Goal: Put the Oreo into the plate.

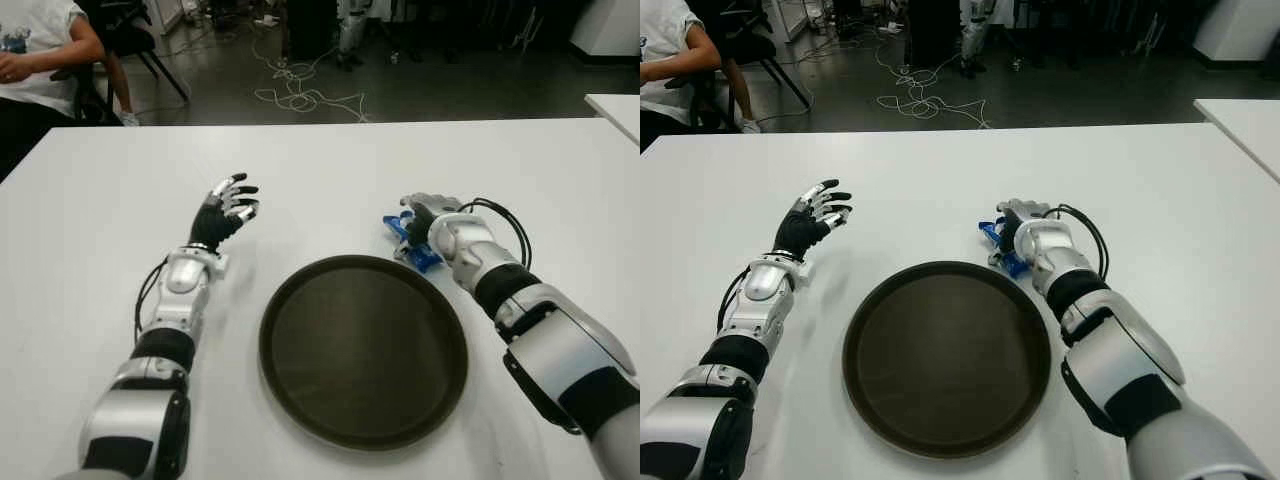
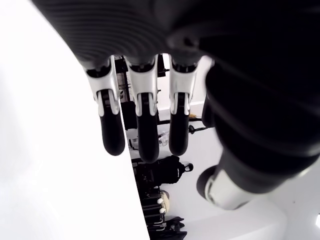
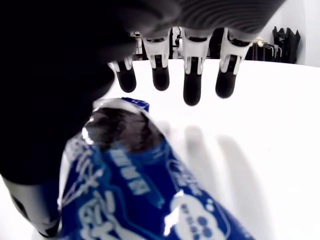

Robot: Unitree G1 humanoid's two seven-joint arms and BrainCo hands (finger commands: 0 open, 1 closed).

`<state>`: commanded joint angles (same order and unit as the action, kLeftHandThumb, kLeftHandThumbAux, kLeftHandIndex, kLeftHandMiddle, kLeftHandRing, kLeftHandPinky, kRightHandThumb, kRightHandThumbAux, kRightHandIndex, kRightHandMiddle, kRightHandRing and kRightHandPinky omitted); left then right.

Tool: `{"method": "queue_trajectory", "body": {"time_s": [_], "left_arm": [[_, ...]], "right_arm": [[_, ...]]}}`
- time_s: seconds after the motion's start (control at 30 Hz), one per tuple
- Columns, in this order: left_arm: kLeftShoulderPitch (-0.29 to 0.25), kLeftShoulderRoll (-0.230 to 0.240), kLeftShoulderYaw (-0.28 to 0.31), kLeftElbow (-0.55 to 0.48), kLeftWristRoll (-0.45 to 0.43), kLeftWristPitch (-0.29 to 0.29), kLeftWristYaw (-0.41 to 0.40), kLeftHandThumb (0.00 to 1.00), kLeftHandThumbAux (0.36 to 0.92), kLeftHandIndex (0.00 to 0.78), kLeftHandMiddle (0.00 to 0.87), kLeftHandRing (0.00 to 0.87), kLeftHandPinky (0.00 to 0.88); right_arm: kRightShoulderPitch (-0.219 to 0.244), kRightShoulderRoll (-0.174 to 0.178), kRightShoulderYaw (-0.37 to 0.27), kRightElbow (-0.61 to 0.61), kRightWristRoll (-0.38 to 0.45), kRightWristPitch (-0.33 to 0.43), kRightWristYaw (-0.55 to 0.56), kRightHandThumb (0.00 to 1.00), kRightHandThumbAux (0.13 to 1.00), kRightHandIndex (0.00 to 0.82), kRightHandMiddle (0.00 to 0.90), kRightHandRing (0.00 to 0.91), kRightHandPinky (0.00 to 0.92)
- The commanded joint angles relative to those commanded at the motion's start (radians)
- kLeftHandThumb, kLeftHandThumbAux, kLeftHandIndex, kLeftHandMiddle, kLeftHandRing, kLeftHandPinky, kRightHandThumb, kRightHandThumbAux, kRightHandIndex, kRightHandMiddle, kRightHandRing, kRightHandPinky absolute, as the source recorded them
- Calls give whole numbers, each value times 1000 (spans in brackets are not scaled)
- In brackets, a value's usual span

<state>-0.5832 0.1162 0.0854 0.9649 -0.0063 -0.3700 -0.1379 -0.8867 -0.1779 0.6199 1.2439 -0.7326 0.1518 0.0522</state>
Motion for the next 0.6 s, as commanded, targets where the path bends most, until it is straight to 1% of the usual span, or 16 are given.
{"method": "queue_trajectory", "body": {"time_s": [0.13,0.33,0.6], "left_arm": [[2,-2,2,-7,-3,5,-1,382,793,158,264,273,293],[3,-1,1,-9,0,2,4,377,789,166,269,276,298],[2,7,-4,-2,6,-3,-2,368,786,160,269,279,306]], "right_arm": [[1,1,-8,3,7,-1,-2,0,782,107,129,141,150],[1,0,-26,6,22,-5,-6,0,789,101,125,138,144],[-15,-16,-31,9,24,-16,13,0,811,96,116,131,136]]}}
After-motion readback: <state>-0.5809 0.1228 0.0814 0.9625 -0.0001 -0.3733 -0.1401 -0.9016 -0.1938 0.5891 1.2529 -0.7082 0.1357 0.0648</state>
